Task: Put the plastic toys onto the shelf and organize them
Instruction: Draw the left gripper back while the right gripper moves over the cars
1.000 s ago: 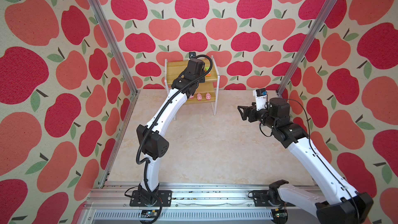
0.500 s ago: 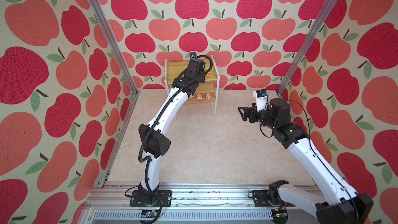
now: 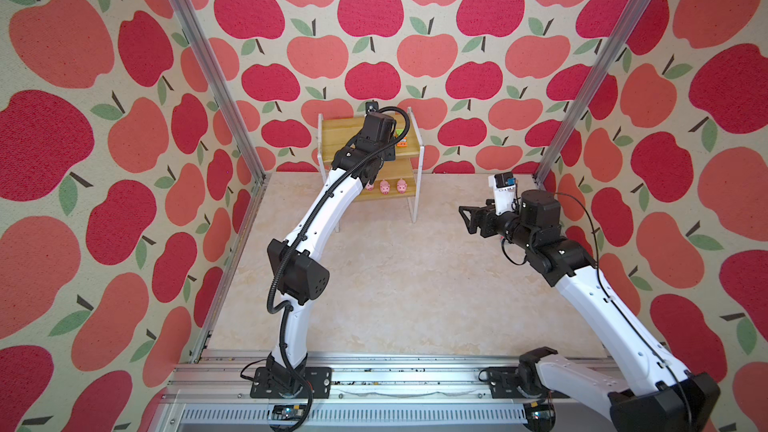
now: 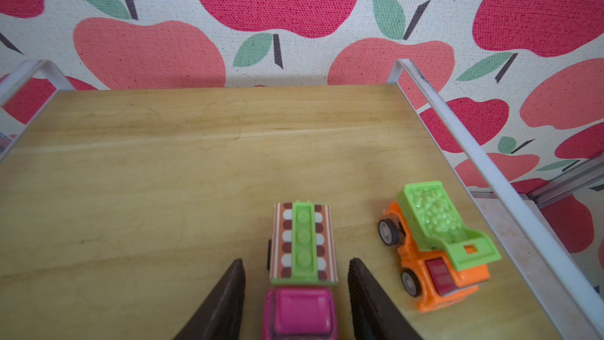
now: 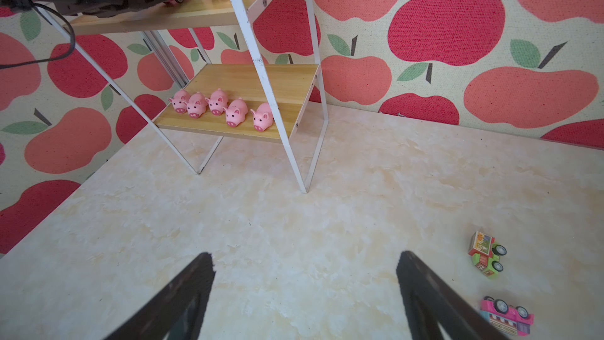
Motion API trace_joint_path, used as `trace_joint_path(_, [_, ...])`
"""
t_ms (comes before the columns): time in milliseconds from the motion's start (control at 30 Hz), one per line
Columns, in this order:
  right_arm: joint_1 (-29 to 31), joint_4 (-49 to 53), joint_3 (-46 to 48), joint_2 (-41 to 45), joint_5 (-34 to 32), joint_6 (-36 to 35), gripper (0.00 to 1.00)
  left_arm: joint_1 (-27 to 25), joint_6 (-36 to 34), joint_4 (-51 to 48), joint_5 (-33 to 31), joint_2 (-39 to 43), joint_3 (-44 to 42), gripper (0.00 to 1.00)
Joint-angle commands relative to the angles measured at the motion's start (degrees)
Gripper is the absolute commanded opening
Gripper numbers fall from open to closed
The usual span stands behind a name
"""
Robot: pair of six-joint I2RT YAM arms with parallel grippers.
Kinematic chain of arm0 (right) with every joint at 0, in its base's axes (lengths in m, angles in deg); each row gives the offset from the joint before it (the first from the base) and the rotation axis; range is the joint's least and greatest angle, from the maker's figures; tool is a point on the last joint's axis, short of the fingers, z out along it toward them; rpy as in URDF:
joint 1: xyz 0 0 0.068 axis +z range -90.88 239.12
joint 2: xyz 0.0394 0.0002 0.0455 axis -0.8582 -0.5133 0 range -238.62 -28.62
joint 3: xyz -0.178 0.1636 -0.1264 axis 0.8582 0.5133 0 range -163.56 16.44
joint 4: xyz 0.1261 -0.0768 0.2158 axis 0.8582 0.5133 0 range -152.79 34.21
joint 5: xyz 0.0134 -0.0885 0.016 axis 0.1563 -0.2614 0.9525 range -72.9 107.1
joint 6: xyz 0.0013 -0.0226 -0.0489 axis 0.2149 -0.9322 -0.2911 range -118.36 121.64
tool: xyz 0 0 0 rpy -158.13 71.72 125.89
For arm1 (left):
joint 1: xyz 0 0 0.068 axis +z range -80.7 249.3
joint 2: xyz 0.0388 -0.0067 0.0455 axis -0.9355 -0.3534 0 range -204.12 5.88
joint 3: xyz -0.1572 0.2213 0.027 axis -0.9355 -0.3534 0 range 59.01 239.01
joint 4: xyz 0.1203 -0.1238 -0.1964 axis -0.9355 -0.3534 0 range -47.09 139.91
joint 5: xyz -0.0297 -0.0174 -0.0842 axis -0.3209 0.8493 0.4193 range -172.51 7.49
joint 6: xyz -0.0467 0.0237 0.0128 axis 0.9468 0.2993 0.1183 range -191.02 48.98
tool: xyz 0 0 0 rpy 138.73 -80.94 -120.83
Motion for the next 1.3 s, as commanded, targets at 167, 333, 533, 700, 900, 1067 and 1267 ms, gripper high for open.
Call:
trace_joint_path(167, [-0.8, 2.0, -2.5, -1.4, -0.7, 1.0, 0.92, -0.2, -1.0, 0.4, 0.7, 4.6, 1.3, 0.75])
trace_joint_path(333, [-2.2, 4.7, -4.9, -3.3, -3.3, 2.1, 0.95, -0.3, -2.4, 5.0, 1.4, 10.5, -4.3, 0.83])
trace_joint_path(533, [-6.6, 7.8, -7.1, -7.7, -4.4, 5.1, 0.99, -0.4, -5.9, 18.1, 5.5, 24.7, -23.2, 0.94])
trace_joint_path(700, [-11.7, 11.5, -9.3, -13.6, -6.1, 6.0, 0.99, -0.4, -9.9, 24.1, 15.1, 38.2, -40.9, 0.99])
trace_joint_path(900, [-16.5, 13.9, -11.2, -22.1, -7.8, 4.4, 0.97, -0.3, -14.8, 19.8, 31.0, 50.6, -56.9, 0.99])
trace_joint_path(1067, [-18.6, 18.9, -15.8, -30.6, -10.6, 2.2, 0.91, 0.1, -16.0, 17.7, 43.3, 57.2, -68.0, 0.99])
trace_joint_path(1267, [-19.2, 21.1, -21.5, -39.9, -14.1, 0.9, 0.89, 0.4, -14.8, 17.3, 49.1, 59.0, -75.8, 0.99])
